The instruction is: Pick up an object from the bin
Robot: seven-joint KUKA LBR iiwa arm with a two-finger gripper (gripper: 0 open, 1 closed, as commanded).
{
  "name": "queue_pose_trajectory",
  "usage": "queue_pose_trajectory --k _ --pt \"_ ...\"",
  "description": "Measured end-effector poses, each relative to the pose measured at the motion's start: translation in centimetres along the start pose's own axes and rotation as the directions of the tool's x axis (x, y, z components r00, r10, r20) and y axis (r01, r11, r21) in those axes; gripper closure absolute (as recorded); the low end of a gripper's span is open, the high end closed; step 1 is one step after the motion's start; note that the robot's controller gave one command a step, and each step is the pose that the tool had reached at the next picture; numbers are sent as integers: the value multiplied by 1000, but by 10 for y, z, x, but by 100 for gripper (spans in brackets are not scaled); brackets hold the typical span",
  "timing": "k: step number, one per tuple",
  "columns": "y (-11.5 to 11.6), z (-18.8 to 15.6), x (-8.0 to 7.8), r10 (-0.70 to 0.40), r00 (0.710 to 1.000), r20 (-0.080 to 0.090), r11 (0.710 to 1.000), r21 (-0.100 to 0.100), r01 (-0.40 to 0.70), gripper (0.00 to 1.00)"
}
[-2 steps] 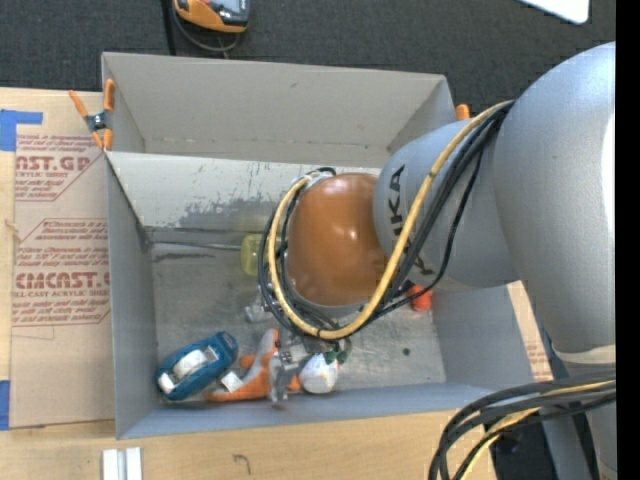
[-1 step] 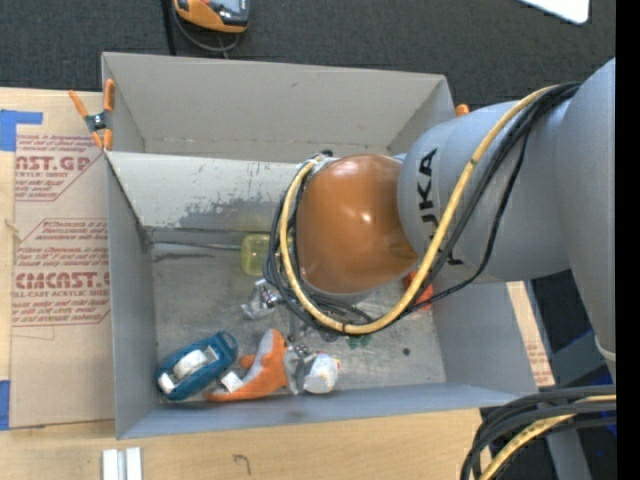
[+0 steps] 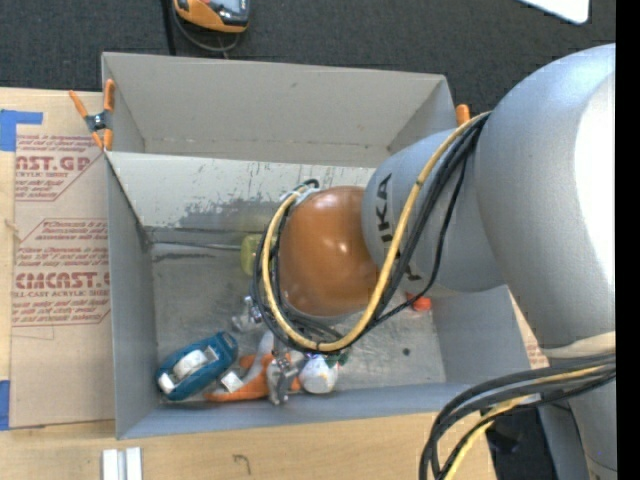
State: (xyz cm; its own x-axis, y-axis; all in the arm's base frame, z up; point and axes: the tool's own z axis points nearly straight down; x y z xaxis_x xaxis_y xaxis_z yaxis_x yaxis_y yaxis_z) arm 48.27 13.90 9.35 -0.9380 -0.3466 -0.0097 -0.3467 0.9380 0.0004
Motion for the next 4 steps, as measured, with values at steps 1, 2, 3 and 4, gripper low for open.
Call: queue_pose_trajectory --k 1,2,3,4 --pt "4 20 -5 -338 941 0 941 3 338 100" --pt "4 20 -5 -338 941 0 941 3 338 100" --pt "4 17 -4 -338 941 -4 941 2 338 100" --pt "4 7 -2 -338 941 -13 941 -3 338 100"
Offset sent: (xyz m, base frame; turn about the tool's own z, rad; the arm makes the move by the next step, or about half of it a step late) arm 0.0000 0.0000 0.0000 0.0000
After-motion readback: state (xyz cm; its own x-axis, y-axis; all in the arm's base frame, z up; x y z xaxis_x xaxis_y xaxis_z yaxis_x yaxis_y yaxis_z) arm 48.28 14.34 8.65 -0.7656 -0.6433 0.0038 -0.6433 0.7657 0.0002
